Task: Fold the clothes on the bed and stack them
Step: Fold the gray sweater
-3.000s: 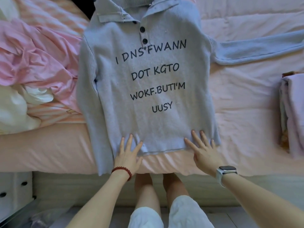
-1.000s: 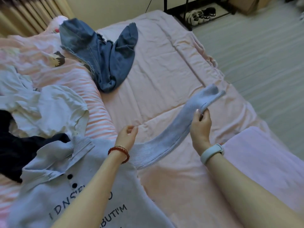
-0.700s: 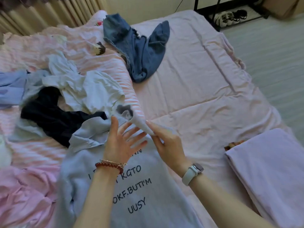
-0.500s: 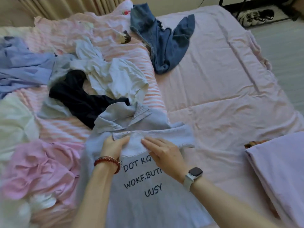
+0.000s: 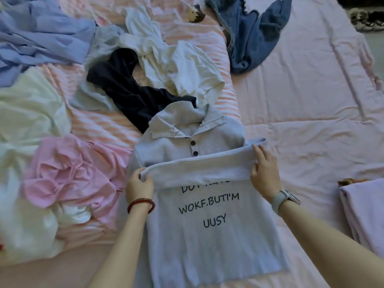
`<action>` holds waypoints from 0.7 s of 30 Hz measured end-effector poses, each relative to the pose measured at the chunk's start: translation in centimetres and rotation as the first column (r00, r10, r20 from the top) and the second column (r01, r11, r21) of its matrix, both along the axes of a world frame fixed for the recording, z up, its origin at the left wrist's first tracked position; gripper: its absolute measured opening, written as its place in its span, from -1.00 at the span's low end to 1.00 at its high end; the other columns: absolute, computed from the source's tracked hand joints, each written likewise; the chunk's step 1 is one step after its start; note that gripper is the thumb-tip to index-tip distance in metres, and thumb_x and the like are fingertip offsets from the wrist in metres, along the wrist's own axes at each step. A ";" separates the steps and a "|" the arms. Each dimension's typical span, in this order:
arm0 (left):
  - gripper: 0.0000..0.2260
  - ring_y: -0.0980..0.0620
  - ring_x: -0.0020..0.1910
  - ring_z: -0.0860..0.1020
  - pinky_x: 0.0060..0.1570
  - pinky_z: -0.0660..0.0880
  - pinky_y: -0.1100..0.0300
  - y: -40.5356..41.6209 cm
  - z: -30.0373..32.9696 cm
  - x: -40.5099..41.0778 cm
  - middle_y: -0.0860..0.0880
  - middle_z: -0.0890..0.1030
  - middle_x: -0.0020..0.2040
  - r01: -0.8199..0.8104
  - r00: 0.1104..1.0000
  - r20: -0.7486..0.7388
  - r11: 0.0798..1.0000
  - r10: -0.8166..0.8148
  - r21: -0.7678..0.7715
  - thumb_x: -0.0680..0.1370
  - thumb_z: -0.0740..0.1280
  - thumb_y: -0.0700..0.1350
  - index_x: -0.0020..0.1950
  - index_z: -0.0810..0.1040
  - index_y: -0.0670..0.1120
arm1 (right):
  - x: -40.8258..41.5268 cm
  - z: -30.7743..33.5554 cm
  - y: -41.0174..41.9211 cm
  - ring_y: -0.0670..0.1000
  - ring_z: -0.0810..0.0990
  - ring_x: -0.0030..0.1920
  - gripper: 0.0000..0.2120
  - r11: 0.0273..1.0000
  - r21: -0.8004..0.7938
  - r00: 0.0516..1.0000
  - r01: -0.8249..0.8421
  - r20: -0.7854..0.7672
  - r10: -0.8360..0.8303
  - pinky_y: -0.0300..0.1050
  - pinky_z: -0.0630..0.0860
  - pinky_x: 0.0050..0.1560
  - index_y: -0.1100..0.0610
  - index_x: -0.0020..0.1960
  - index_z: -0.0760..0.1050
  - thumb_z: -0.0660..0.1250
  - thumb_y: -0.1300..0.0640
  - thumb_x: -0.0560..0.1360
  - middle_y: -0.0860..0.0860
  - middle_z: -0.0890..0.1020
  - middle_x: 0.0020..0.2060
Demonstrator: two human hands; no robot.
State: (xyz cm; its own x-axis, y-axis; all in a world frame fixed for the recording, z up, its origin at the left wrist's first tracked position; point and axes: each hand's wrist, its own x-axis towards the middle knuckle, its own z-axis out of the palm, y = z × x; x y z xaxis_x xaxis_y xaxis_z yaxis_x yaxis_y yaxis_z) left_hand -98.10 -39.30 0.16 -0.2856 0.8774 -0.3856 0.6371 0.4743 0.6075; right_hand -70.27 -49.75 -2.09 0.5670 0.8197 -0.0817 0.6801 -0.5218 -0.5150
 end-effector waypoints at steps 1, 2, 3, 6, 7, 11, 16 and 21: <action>-0.69 -0.19 0.21 0.46 0.15 0.37 0.01 0.0 0.0 0.4 -0.18 0.52 0.23 0.066 0.992 -0.107 0.998 -0.068 -0.018 0.49 0.29 -0.21 0.24 0.49 -0.13 | 0.4 -0.1 0.4 0.30 0.32 0.31 -0.49 1.000 -0.011 1.000 0.012 -0.004 -0.012 0.11 0.23 0.31 0.25 0.38 0.34 0.14 0.42 0.43 0.23 0.37 0.35; -0.63 -0.18 0.25 0.40 0.18 0.32 -0.01 -0.1 0.1 1.1 -0.16 0.47 0.28 0.136 0.968 -0.209 0.991 -0.136 -0.017 0.47 0.30 -0.20 0.28 0.47 -0.09 | 0.8 -0.1 0.8 0.30 0.31 0.31 -0.50 1.000 -0.013 1.000 0.017 -0.009 -0.017 0.08 0.20 0.33 0.26 0.37 0.35 0.11 0.40 0.43 0.23 0.38 0.35; -0.59 -0.18 0.29 0.36 0.20 0.27 -0.05 -0.3 0.2 2.1 -0.15 0.43 0.31 0.196 0.940 -0.288 0.980 -0.184 0.014 0.44 0.32 -0.20 0.30 0.46 -0.08 | 1.3 0.0 1.1 0.29 0.31 0.31 -0.50 1.000 -0.013 1.000 0.010 -0.016 -0.010 0.05 0.18 0.34 0.26 0.37 0.36 0.10 0.40 0.43 0.23 0.39 0.34; -0.56 -0.21 0.31 0.35 0.21 0.20 -0.17 -0.9 0.9 5.9 -0.16 0.46 0.30 0.417 0.868 -0.374 0.888 -0.326 0.193 0.39 0.39 -0.22 0.27 0.50 -0.10 | 3.4 0.3 1.9 0.26 0.34 0.28 -0.47 0.998 -0.033 0.998 -0.052 -0.019 0.052 0.02 0.22 0.33 0.23 0.35 0.39 0.12 0.48 0.41 0.20 0.43 0.31; -0.60 -0.17 0.32 0.34 0.25 0.17 -0.15 -0.9 1.0 7.2 -0.13 0.47 0.30 0.520 0.824 -0.374 0.831 -0.426 0.199 0.42 0.38 -0.20 0.27 0.50 -0.09 | 4.3 0.3 2.2 0.25 0.36 0.25 -0.49 0.996 -0.045 0.997 -0.077 -0.012 0.077 0.02 0.26 0.30 0.21 0.32 0.43 0.13 0.47 0.41 0.18 0.48 0.26; -0.64 0.06 0.38 0.24 0.33 0.05 0.10 -0.2 0.2 12.7 0.07 0.37 0.37 0.783 0.615 -0.259 0.615 -0.745 0.090 0.58 0.18 -0.01 0.39 0.35 0.04 | 8.0 0.9 3.7 0.17 0.41 0.15 -0.79 0.960 -0.162 0.974 -0.227 -0.055 0.221 -0.02 0.35 0.17 0.18 0.07 0.59 0.26 0.31 0.50 0.12 0.59 -0.04; -0.65 0.04 0.30 0.32 0.28 0.09 0.09 0.2 -1.8 17.1 0.08 0.46 0.27 0.894 0.414 -0.270 0.444 -0.870 -0.061 0.61 0.09 0.10 0.36 0.36 0.06 | 10.1 1.6 4.9 0.09 0.44 0.07 -0.87 0.891 -0.229 0.919 -0.391 -0.046 0.391 0.00 0.40 0.00 0.21 -0.12 0.50 0.27 0.15 0.53 0.03 0.52 -0.17; -0.74 -0.07 -0.08 0.54 -0.01 0.34 0.12 1.2 -2.7 16.5 -0.03 0.57 -0.03 0.811 0.580 -0.232 0.580 -0.781 0.075 0.62 0.12 0.02 0.06 0.52 -0.09 | 10.7 1.8 5.3 0.12 0.52 -0.19 -0.76 0.900 -0.112 0.857 -0.421 0.276 0.435 -0.06 0.39 -0.22 0.13 -0.16 0.46 0.13 0.03 0.55 0.02 0.54 -0.30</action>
